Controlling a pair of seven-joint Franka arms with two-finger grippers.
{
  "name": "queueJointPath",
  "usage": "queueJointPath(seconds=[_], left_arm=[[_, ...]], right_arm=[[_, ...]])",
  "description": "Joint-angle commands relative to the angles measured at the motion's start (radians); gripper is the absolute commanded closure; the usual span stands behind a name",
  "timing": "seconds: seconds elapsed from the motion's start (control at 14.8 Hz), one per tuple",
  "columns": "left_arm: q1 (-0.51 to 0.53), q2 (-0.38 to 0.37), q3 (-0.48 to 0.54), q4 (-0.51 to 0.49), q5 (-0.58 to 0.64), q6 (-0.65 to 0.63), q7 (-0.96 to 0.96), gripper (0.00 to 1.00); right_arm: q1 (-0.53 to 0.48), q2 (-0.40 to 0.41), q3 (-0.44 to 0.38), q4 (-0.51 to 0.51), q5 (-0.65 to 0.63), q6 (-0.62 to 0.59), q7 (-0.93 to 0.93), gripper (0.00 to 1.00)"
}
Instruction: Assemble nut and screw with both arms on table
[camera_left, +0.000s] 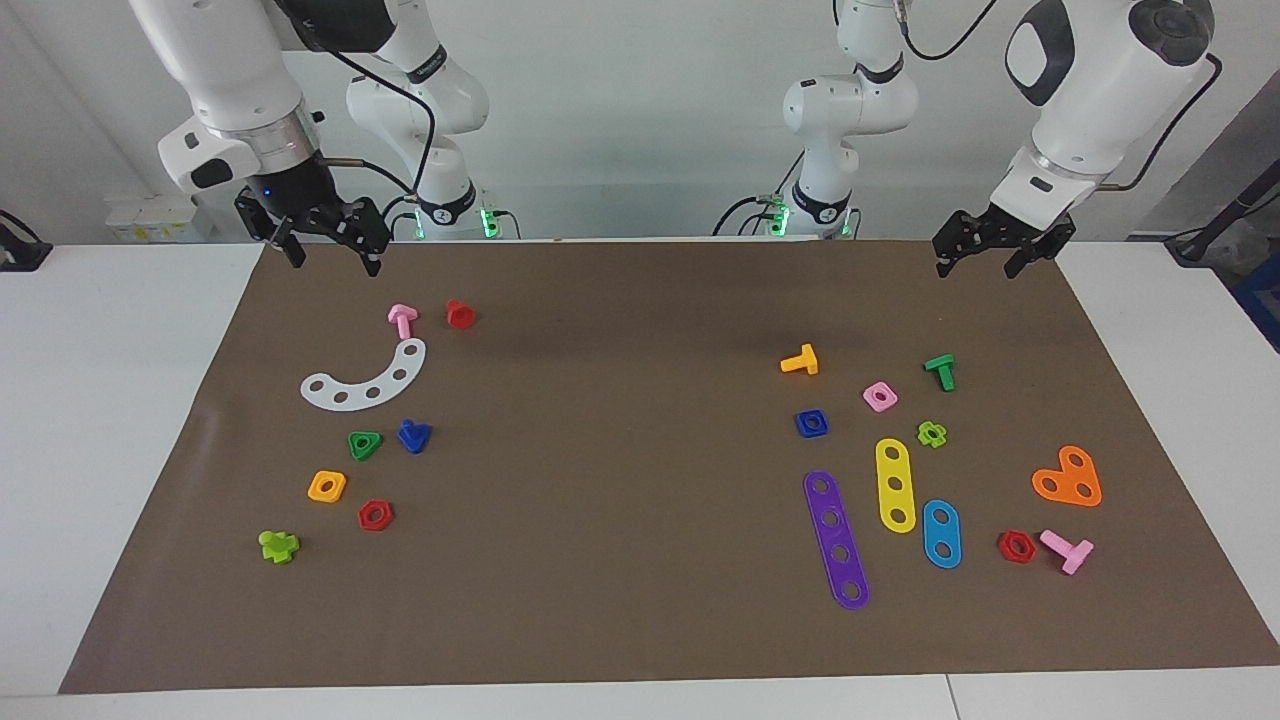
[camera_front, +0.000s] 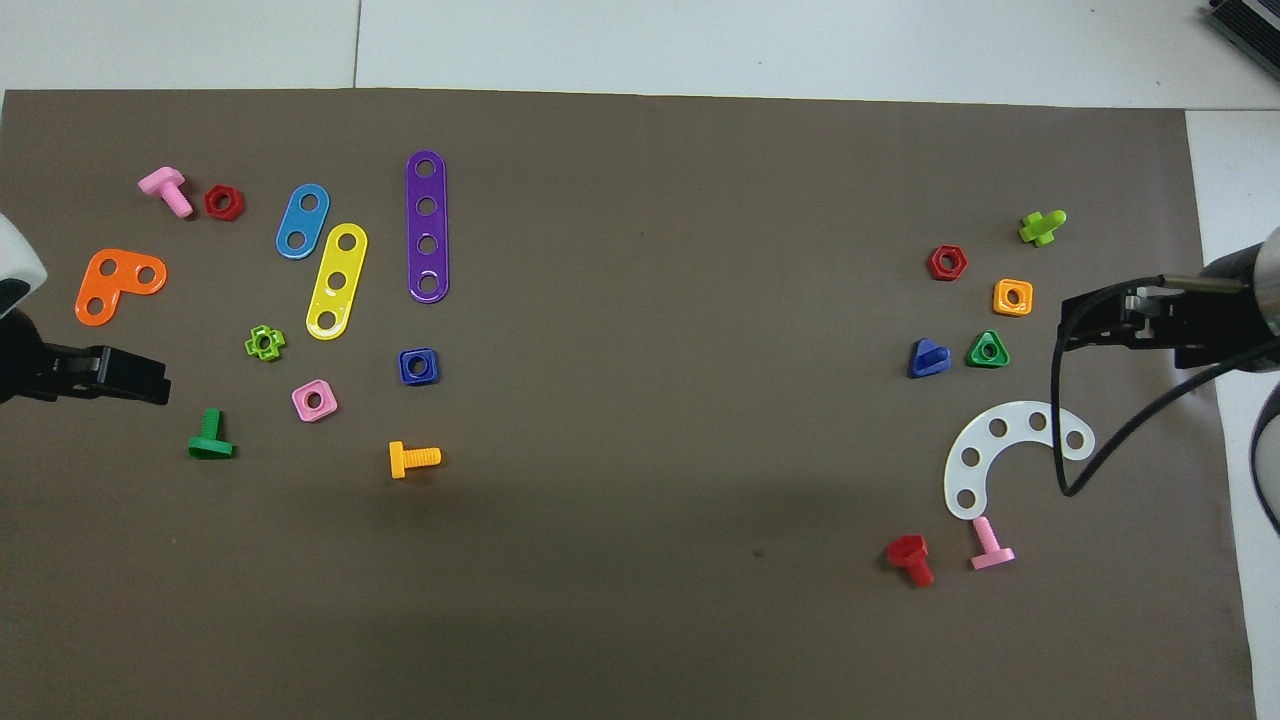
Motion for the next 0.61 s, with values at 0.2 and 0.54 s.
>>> queueJointPath(seconds=[0.2,0.54], left_arm=[[-0.118,0.011,0.006,-0.155,-0.016,0.189,-0.141,0.08],[-0.222,0.129,0.006,-0.237,-0.016,0.486,-0.38,0.09]], right_arm=[[-0.027,-0.02,-0.005,-0.027,0.005,0.075,-0.031,0.0],[-0.024,-0.006,-0.004,-0.102,0.005,0.175,-0.046,0.0]])
